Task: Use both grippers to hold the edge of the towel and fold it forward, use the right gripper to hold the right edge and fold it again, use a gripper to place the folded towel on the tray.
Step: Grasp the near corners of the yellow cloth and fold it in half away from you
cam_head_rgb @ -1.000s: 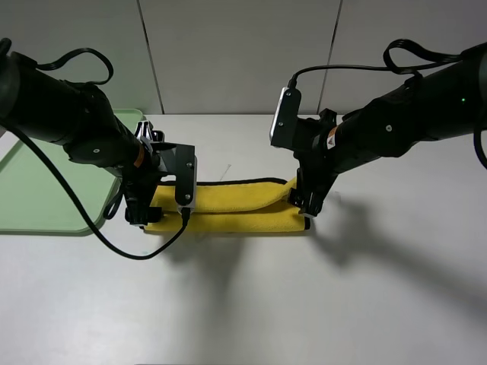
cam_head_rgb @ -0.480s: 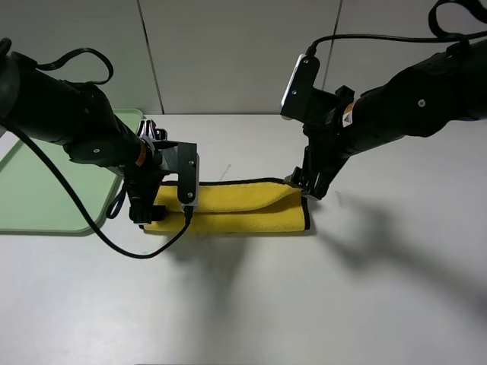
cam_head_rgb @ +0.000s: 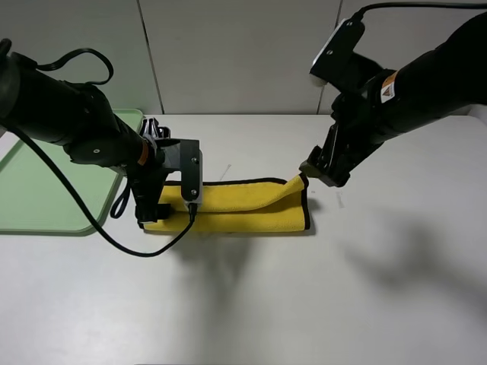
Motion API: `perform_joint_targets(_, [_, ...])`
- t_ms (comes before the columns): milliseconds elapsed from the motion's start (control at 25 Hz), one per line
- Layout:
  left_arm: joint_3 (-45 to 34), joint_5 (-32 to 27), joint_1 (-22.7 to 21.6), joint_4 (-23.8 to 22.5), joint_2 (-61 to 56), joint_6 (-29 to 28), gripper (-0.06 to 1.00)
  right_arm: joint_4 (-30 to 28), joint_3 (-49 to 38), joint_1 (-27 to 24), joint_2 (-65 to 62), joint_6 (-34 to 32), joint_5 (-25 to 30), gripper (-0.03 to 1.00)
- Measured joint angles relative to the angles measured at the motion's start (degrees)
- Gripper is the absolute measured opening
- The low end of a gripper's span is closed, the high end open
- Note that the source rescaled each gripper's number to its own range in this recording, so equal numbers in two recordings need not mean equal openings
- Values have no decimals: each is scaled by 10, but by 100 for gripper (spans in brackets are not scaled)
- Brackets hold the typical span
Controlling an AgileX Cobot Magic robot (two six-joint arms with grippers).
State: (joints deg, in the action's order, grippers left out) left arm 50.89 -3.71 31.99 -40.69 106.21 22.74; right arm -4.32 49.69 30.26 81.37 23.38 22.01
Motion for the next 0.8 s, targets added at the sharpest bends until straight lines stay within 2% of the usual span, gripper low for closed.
perform_joint_targets(240, [0, 37, 0, 1, 0, 0, 100, 21, 0, 0, -97, -62, 72, 100])
perform_joint_targets(520, [0, 45, 0, 1, 0, 0, 100, 56, 0, 0, -238, -108, 207, 100])
perform_joint_targets(800, [0, 45, 0, 1, 0, 0, 100, 80, -20, 0, -413, -131, 266, 100])
